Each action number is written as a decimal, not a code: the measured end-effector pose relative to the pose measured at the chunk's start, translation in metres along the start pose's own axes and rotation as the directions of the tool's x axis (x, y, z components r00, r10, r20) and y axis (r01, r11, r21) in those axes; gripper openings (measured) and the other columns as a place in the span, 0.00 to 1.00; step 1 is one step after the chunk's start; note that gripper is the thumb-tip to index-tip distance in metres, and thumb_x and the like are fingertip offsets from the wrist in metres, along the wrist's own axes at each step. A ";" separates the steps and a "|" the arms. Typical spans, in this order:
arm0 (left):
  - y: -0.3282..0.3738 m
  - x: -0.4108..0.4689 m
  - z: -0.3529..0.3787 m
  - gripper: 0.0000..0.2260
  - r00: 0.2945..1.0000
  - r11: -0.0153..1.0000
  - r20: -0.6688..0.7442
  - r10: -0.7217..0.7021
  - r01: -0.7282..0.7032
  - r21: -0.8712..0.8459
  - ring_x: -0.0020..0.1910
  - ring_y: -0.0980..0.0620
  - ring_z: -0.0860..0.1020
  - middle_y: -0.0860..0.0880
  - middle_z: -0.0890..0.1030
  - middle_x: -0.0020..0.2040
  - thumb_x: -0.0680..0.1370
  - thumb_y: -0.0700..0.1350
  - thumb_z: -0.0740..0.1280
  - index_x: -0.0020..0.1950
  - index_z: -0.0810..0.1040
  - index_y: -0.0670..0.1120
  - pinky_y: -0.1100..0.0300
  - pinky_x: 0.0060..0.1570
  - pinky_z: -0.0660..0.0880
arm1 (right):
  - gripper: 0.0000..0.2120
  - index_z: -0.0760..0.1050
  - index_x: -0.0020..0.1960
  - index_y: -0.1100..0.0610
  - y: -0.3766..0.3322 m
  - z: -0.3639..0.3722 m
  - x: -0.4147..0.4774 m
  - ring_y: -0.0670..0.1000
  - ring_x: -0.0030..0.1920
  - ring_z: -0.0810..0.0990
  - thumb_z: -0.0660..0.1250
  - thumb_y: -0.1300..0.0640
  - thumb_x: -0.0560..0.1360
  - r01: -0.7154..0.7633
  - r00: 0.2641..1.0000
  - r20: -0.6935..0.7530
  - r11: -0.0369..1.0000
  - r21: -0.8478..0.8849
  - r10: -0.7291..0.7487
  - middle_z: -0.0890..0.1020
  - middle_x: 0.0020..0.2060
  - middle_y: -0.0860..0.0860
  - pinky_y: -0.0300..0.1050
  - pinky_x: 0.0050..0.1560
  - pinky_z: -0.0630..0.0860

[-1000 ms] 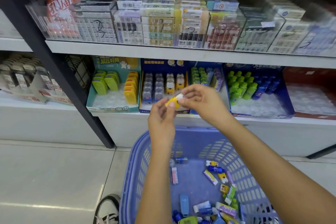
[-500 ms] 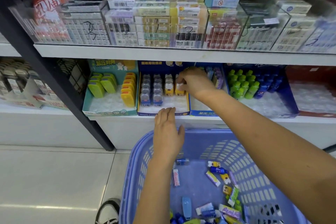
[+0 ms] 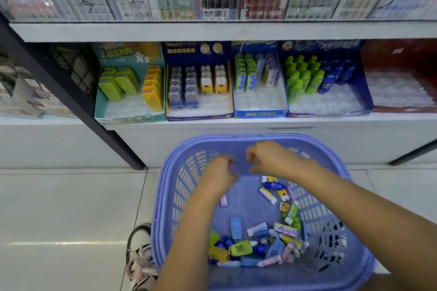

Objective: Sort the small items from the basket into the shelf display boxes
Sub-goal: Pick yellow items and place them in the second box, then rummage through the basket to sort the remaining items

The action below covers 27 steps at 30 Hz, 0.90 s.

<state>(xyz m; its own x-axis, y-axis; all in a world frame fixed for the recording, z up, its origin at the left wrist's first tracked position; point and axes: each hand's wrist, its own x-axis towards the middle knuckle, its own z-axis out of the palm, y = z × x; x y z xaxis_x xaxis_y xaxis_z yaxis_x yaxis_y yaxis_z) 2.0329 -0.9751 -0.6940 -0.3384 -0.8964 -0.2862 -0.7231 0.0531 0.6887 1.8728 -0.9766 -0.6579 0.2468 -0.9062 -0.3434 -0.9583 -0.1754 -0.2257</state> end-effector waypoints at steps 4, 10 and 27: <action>-0.030 -0.015 0.061 0.27 0.831 0.922 0.480 -0.282 0.095 0.376 0.62 0.43 0.74 0.40 0.73 0.65 0.73 0.46 0.73 0.66 0.68 0.37 0.53 0.57 0.72 | 0.38 0.61 0.72 0.53 0.022 0.090 -0.025 0.56 0.66 0.70 0.76 0.56 0.68 -0.062 0.858 0.512 0.997 0.041 0.032 0.68 0.69 0.54 0.44 0.57 0.69; -0.058 -0.025 0.115 0.39 0.780 0.761 0.532 -0.329 -0.115 0.639 0.70 0.37 0.62 0.35 0.61 0.71 0.74 0.48 0.72 0.73 0.53 0.31 0.45 0.65 0.66 | 0.51 0.55 0.74 0.56 0.032 0.159 -0.023 0.59 0.71 0.61 0.79 0.46 0.61 0.074 0.784 0.618 0.997 -0.001 -0.057 0.60 0.72 0.56 0.55 0.68 0.65; -0.083 -0.010 0.147 0.35 0.867 0.742 0.426 -0.258 -0.105 0.663 0.70 0.38 0.62 0.34 0.54 0.73 0.76 0.42 0.68 0.74 0.50 0.33 0.51 0.66 0.66 | 0.28 0.67 0.63 0.63 0.026 0.203 -0.018 0.61 0.59 0.71 0.75 0.64 0.67 0.108 0.842 0.533 0.994 -0.019 -0.081 0.69 0.63 0.60 0.55 0.58 0.71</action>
<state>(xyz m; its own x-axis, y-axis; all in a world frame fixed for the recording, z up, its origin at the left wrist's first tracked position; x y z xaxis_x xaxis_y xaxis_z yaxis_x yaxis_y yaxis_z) 2.0079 -0.9057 -0.8466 -0.3634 -0.6033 -0.7099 -0.8997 0.4251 0.0993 1.8728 -0.8870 -0.8428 0.3626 -0.5436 -0.7570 -0.9286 -0.2798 -0.2438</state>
